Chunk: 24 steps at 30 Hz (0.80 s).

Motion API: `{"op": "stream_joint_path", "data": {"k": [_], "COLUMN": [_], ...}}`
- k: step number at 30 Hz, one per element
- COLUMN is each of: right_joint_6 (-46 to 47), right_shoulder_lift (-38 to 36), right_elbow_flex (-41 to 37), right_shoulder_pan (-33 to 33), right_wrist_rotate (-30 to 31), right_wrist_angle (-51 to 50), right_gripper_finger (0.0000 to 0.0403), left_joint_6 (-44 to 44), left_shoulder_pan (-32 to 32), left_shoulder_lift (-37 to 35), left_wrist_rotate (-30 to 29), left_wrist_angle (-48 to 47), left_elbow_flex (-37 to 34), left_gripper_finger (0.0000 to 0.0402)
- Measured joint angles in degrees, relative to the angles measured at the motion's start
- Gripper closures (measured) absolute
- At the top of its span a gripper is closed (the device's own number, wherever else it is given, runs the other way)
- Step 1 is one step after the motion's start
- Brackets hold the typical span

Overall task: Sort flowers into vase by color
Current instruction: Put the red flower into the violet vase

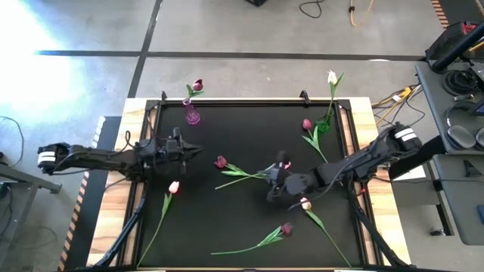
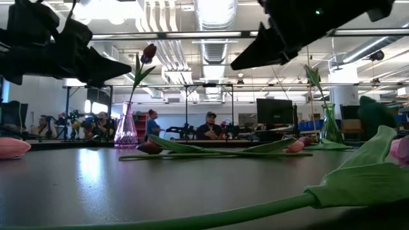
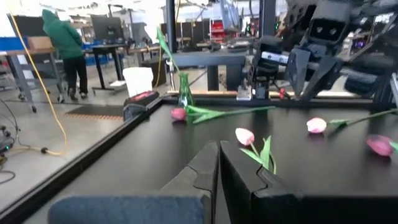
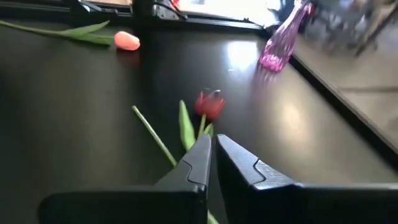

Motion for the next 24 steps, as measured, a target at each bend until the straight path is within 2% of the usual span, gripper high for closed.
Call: {"op": "stream_joint_path", "data": {"k": [4,10,12,17,24], "right_joint_6": [4.79,8.71,10.25,12.55,15.34], "right_shoulder_lift": [4.65,11.77,13.9,18.14,23.68], "right_elbow_flex": [6.3,19.03,23.13,28.22,33.78], "right_shoulder_pan": [0.0,-0.47,-1.6,-6.65,-12.65], "right_wrist_rotate": [-0.2,-0.58,-3.9,-19.72,-24.73], "right_wrist_angle": [-7.44,-20.66,-25.38,-27.31,-35.74], "right_gripper_finger": [0.0354,0.0289,0.0272,0.026,0.0266], "left_joint_6": [0.0,-0.22,-0.22,-0.11,0.05], "left_shoulder_pan": [0.0,0.0,0.0,0.0,0.0], "left_shoulder_lift": [1.52,3.14,3.52,4.64,6.3], "left_wrist_rotate": [0.0,0.0,0.0,0.0,0.0], "left_wrist_angle": [0.73,2.45,2.34,3.26,3.48], "left_elbow_flex": [0.0,0.0,0.0,0.0,0.0], "left_gripper_finger": [0.04,0.0401,0.0401,0.0401,0.0401]}}
